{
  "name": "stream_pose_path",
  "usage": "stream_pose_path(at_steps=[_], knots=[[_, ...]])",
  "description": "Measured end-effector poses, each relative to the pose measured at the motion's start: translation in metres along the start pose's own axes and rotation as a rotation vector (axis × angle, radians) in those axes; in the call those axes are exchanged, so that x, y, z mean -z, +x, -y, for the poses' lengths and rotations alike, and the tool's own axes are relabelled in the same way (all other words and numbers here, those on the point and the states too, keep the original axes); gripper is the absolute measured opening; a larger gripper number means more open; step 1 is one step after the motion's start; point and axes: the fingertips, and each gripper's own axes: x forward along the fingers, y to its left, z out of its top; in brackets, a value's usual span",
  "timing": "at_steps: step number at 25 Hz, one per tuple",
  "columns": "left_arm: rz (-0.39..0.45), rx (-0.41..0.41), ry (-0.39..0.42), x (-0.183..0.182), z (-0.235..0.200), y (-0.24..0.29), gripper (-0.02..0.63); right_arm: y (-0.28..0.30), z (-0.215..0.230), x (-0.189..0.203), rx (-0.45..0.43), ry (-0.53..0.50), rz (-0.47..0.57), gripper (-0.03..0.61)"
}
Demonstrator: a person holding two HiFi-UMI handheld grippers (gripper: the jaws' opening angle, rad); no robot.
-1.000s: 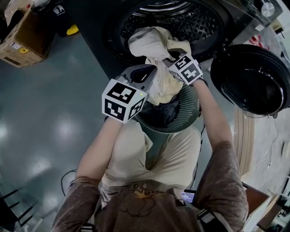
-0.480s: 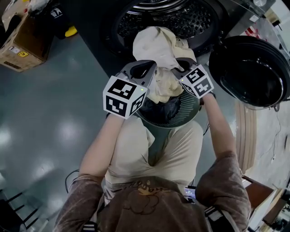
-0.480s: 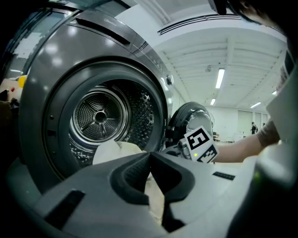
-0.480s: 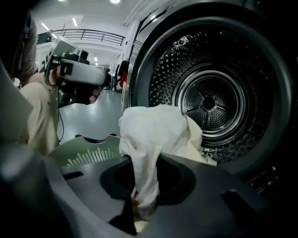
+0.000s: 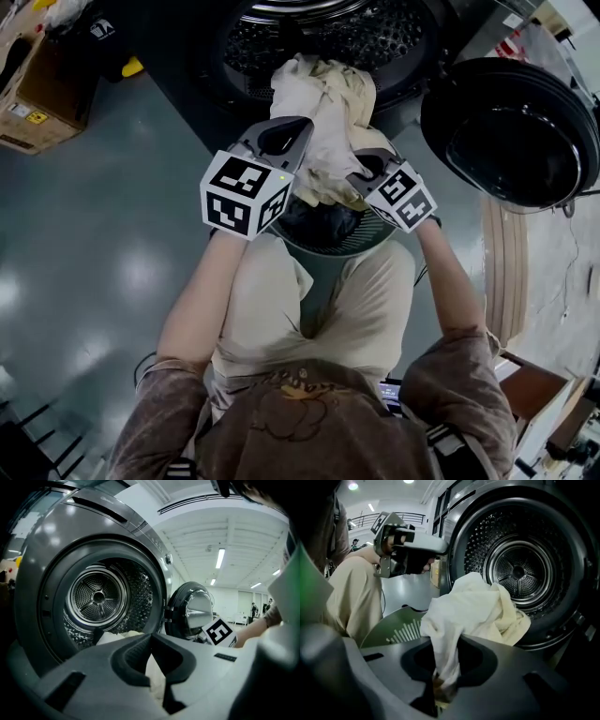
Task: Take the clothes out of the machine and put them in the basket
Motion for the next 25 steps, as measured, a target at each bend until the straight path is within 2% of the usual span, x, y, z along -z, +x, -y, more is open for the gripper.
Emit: stream_pose_path(at_steps=[6,8,10,12,16,21,25], knots=[[-0.001,0.002,0.0,0.0,0.002,0.002,0.008,0.011,-0.039,0.032,-0.111,0.011,-0.069,0.088],[-0.002,0.003,0.001,0.0,0.003,0.002,0.008,0.015,-0.046,0.039,-0.117,-0.009,-0.091,0.133],[-0.002,0.003,0.002,-0.001,0.003,0.002,0.008,0.017,-0.046,0.039,-0.111,-0.015,-0.092,0.213],[-0.001,0.004,0.001,-0.001,0.003,0.002,0.008,0.016,-0.041,0.034,-0.1,-0.004,-0.07,0.248],[0.0,0.004,0.001,0.0,0.004,0.002,0.008,0.015,-0.015,0.019,-0.049,0.023,-0.011,0.262],[0.001,0.004,0.001,-0.001,0.005,0.001,0.008,0.023,0.039,-0.005,0.069,0.071,0.043,0.298],[0.003,0.006,-0.004,-0.001,0.004,0.0,0.008,0.033,0.072,-0.026,0.153,0.041,0.056,0.34]])
